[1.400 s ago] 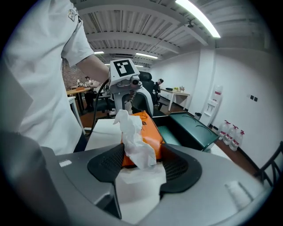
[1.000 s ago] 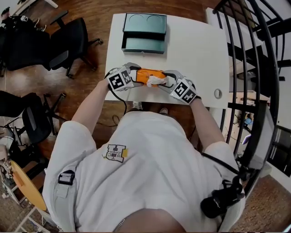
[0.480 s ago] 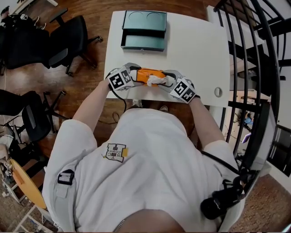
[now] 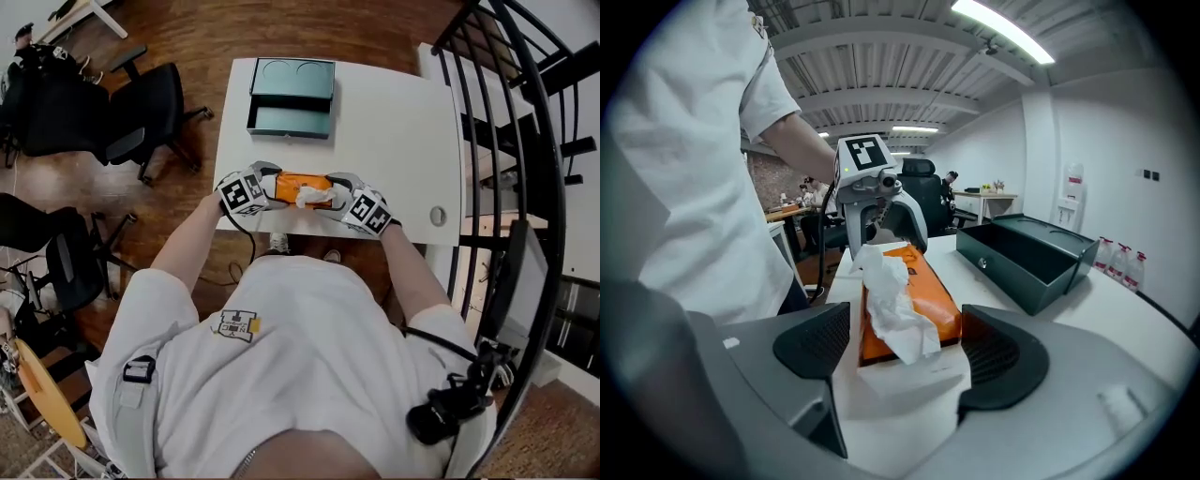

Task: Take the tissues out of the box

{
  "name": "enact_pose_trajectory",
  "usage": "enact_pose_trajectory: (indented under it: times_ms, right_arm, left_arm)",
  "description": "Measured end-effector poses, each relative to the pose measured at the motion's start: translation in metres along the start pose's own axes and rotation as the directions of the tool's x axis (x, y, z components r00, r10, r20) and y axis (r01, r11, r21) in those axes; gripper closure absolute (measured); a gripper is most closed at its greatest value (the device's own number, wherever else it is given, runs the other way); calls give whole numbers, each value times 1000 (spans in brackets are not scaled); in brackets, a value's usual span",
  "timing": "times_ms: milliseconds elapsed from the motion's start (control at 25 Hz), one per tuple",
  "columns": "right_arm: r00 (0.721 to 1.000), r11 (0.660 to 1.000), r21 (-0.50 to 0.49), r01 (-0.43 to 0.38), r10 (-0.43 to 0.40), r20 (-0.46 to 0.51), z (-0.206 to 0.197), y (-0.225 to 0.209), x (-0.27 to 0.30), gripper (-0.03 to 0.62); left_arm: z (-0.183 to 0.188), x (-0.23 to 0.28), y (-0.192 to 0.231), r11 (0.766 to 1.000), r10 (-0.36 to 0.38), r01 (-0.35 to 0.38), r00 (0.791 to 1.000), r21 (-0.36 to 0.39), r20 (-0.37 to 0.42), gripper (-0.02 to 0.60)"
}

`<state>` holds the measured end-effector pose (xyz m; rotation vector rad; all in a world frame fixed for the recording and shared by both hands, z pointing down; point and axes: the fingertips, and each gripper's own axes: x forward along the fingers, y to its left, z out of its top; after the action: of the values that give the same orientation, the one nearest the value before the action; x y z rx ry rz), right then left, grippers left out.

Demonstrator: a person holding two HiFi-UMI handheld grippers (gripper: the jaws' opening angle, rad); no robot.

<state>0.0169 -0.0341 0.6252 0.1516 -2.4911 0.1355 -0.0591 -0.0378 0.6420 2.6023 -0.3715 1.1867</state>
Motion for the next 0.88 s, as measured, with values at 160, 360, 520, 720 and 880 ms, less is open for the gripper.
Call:
enact_pose_trajectory:
  times_ms: [160, 360, 520, 720, 880]
  right_arm:
    - [994, 998, 8, 67, -67, 82, 9, -16, -36, 233]
    - [987, 988, 110, 112, -123, 107, -15, -9, -58, 263]
    - [989, 978, 181, 107, -123, 80, -49, 3, -53, 297]
    - [989, 964, 237, 121, -139, 59, -66, 8, -44, 441]
    - [981, 948, 263, 179, -193, 26, -77, 3, -42, 592]
  left_arm:
    - [1, -36, 12, 995, 87, -84, 995, -46, 54, 204]
    - [-15, -63, 18, 924, 262, -188, 946, -334, 192, 212]
    - [-43, -49, 4, 833, 356, -210, 912, -512, 204, 263]
    - [-73, -40, 3, 680, 481, -254, 862, -687, 157, 454]
    - [-90, -39, 8, 582, 545, -299, 834, -757, 90, 581]
